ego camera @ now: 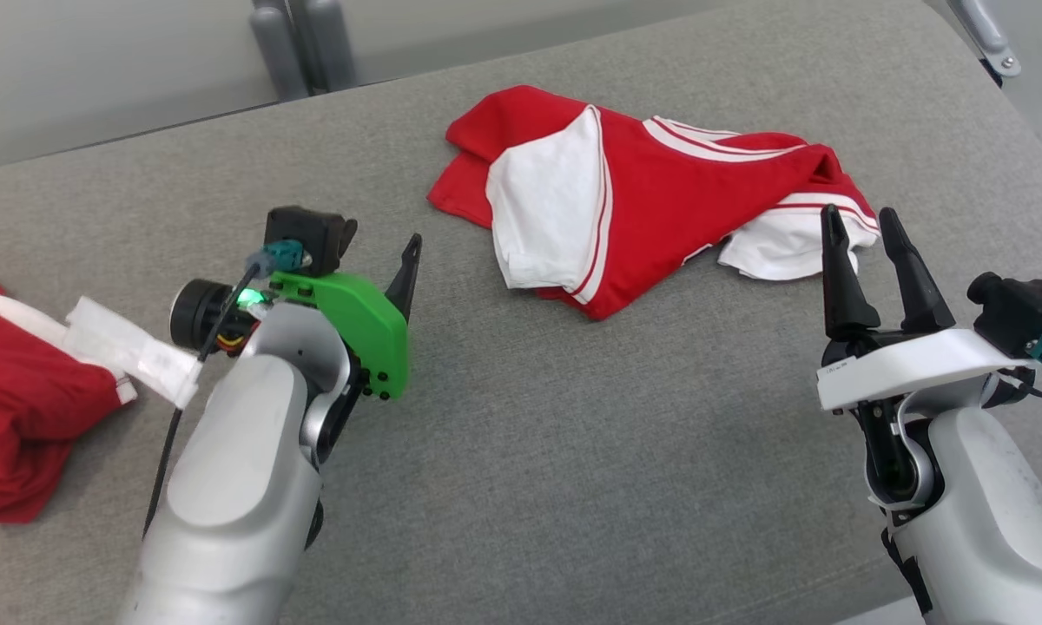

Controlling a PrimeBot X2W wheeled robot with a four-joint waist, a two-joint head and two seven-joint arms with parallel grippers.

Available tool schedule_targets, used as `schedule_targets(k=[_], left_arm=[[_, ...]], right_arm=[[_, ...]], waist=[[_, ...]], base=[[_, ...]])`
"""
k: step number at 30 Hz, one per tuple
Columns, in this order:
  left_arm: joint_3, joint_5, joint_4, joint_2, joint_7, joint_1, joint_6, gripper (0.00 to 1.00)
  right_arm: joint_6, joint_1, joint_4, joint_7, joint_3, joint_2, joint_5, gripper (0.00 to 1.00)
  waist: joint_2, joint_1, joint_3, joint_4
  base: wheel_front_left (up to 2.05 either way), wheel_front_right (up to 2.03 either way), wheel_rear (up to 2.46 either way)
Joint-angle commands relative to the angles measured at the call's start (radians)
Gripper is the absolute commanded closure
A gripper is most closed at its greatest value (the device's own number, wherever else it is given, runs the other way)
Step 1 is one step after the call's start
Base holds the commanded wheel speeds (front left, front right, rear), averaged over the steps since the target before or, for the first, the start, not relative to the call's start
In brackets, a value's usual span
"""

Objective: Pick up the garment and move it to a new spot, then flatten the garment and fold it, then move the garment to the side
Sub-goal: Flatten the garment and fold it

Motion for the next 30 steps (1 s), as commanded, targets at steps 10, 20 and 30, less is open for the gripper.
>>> schedule_targets(k=[10,20,30], left_arm=[[-0.023,-0.062,0.331,0.022,0.067,-0.289,-0.010,0.00],[-0.040,-0.094,0.545,0.040,0.032,-0.421,-0.011,0.00],[-0.044,-0.116,0.663,0.032,-0.011,-0.465,-0.005,1.00]], right_arm=[[0.000,-0.022,-0.050,-0.003,-0.027,0.026,0.005,0.00],[0.000,-0.027,-0.053,-0.003,-0.024,0.044,0.003,0.00],[0.000,-0.027,-0.042,-0.003,-0.024,0.046,-0.004,0.00]], waist=[[0.0000,0.0000,0.153,-0.173],[0.0000,0.0000,0.183,-0.216],[0.0000,0.0000,0.182,-0.208]], base=[[0.00,0.00,0.00],[0.00,0.00,0.00],[0.00,0.00,0.00]])
